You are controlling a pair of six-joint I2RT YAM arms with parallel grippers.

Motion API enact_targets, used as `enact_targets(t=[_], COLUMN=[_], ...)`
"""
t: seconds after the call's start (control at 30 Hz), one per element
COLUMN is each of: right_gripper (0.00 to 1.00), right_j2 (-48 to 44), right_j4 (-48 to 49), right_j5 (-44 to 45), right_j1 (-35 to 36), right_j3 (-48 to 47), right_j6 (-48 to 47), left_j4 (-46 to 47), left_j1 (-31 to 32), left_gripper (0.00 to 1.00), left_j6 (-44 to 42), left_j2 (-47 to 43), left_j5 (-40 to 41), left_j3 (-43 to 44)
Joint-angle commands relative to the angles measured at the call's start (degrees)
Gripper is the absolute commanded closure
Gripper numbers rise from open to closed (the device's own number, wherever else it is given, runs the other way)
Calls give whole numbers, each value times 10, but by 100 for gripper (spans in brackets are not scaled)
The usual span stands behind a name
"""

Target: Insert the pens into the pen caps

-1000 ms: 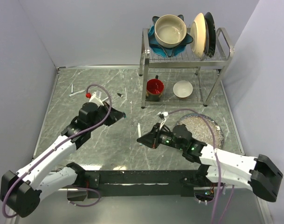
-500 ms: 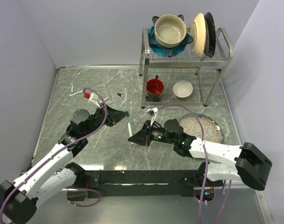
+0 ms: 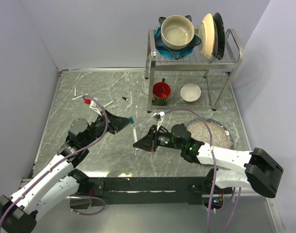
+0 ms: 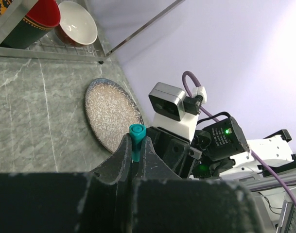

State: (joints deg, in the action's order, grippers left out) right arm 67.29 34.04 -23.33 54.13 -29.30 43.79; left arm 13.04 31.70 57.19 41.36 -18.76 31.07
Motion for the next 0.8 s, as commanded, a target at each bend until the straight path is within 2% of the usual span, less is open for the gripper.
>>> enact_targets(t=[0.0, 0.77], right_gripper=[100, 100], right_j2=[-15, -1], right_j4=[43, 73], right_j5=[-6, -19], right_j1=[3, 12], right_j3=[-23, -18], right_j6=[8, 31], left_j4=[20, 17], left_j1=[2, 2], left_gripper=[99, 99], left_j6=[-25, -19], left_j2=[-16, -25], left_j5=[-2, 17], left_j3=[-12, -19])
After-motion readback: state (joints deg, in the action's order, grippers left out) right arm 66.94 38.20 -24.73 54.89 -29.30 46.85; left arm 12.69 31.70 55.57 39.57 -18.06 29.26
